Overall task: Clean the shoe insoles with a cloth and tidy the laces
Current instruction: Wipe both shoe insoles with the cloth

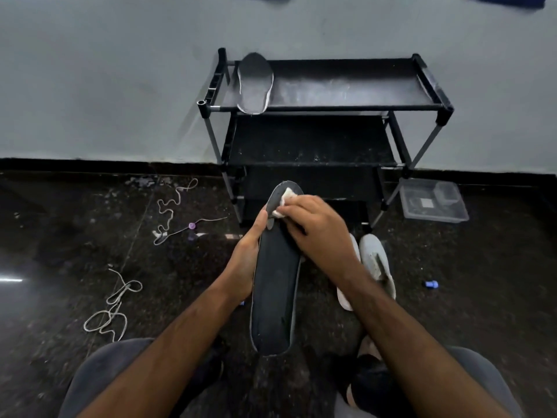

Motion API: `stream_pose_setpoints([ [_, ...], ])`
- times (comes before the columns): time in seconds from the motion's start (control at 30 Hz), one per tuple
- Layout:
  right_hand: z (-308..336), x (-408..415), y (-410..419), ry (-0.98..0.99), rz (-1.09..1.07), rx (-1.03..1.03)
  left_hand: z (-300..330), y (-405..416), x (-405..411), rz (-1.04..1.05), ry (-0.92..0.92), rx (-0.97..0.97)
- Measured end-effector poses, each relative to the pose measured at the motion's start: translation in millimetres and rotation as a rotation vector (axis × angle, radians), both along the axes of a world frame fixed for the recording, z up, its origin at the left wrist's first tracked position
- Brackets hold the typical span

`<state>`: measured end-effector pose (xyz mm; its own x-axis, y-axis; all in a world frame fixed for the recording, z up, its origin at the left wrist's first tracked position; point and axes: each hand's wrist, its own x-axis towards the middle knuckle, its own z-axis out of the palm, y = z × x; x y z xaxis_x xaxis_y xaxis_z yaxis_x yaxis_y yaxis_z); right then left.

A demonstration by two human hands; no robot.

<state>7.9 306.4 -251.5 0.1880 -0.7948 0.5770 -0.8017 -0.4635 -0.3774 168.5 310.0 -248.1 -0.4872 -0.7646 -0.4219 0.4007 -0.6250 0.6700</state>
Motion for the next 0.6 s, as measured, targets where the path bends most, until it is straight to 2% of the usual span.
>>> stream_pose_setpoints([
  [0.1,1.9,-18.6,-4.3,-0.058,-0.066,0.044,-2.0,1.6,-0.9,-0.032,-0.008,-0.010],
  [0.3,-0.6,-4.2,14.3,0.086,0.265,0.114,-2.9,-5.7,6.6,0.023,0.066,0.039],
  [0.43,5.5,-8.4,9.2,0.013,0.152,0.096,-6.0,-2.3,6.7,0.021,0.060,0.028],
  [0.6,12.1,-14.0,4.4,-0.212,0.012,0.226,-5.0,-1.6,3.0,0.012,0.041,-0.007],
])
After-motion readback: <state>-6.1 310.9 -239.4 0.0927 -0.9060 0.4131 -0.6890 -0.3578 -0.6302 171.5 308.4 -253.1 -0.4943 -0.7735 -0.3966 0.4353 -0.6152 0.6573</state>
